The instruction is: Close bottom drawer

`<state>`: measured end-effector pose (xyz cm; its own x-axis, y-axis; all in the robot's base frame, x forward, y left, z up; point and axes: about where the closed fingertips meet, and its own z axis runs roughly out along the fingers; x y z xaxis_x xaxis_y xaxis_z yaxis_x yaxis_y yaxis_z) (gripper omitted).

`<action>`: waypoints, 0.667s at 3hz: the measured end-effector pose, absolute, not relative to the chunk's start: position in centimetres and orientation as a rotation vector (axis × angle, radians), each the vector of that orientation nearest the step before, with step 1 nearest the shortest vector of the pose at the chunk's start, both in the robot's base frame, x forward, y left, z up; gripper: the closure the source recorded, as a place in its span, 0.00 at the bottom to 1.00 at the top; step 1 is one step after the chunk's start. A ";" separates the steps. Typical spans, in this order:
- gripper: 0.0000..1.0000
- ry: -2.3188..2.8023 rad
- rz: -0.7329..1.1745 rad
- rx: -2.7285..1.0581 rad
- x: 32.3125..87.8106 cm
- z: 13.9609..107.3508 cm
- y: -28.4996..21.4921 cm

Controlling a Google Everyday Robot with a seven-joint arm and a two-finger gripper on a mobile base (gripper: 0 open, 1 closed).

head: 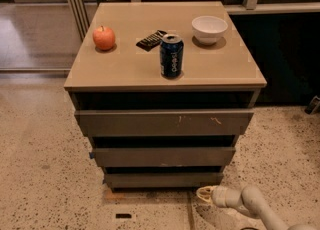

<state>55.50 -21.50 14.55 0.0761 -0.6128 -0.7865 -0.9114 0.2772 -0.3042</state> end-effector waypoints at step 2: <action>0.74 1.684 0.518 -1.457 52.4 15.1 -21.2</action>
Offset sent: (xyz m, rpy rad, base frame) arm -0.0234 -0.0006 0.0049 0.0000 0.0754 0.0303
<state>52.38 -21.22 15.13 0.0163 -0.6064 -0.7950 -0.9482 0.2429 -0.2047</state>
